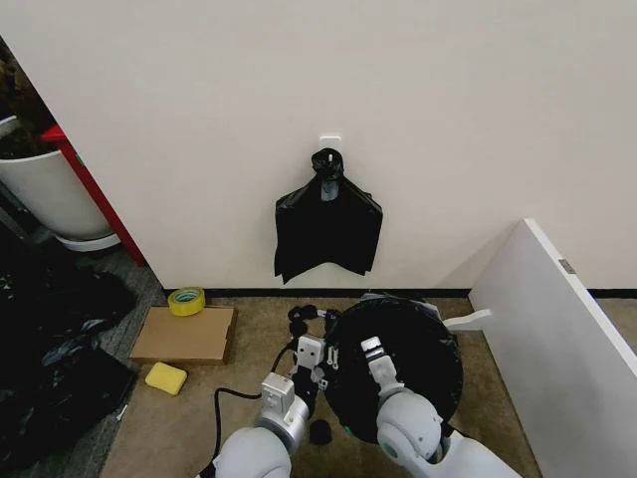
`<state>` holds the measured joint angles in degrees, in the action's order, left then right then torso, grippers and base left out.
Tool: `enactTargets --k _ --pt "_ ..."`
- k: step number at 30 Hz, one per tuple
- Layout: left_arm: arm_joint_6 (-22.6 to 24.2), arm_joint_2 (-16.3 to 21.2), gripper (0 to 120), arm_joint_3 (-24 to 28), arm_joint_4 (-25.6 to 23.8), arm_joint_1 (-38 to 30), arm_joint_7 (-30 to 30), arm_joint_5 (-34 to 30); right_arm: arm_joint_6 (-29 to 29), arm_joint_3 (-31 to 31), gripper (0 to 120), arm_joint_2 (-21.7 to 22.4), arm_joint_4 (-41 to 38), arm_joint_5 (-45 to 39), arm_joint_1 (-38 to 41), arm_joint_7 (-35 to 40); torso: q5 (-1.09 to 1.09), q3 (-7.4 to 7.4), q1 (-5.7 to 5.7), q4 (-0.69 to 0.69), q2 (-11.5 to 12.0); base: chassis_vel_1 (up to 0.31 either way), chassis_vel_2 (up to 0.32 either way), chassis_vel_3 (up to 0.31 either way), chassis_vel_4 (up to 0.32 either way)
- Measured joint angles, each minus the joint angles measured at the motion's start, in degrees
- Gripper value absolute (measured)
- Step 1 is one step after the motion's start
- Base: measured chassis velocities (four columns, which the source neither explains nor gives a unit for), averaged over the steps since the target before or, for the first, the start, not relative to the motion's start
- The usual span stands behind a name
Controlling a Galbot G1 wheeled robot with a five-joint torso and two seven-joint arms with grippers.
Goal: Place the garbage bag over the trash bin.
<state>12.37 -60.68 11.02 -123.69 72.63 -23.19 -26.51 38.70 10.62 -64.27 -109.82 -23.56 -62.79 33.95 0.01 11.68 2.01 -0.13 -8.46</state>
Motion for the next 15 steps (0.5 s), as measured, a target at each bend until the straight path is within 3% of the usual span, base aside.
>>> enactTargets --k 5,10,15 --pt "-0.03 0.21 0 -0.04 -0.39 0.59 0.48 0.80 -1.46 -1.42 0 0.81 0.87 2.51 0.49 -1.45 -0.01 0.00 0.00 0.00 0.00 0.000 0.000 0.000 0.000" --pt "-0.05 0.07 0 -0.17 -0.80 1.03 0.57 0.86 0.95 -2.33 0 2.19 0.15 1.41 -1.06 -0.12 -0.01 0.00 0.00 -0.02 0.00 0.000 0.000 0.000 0.000" --pt "-0.05 -0.44 0 0.09 -0.80 1.32 0.51 0.86 0.24 -1.24 0 1.14 -0.11 2.42 -2.03 -1.15 0.00 0.00 0.00 -0.02 0.00 0.000 0.000 0.000 0.000"
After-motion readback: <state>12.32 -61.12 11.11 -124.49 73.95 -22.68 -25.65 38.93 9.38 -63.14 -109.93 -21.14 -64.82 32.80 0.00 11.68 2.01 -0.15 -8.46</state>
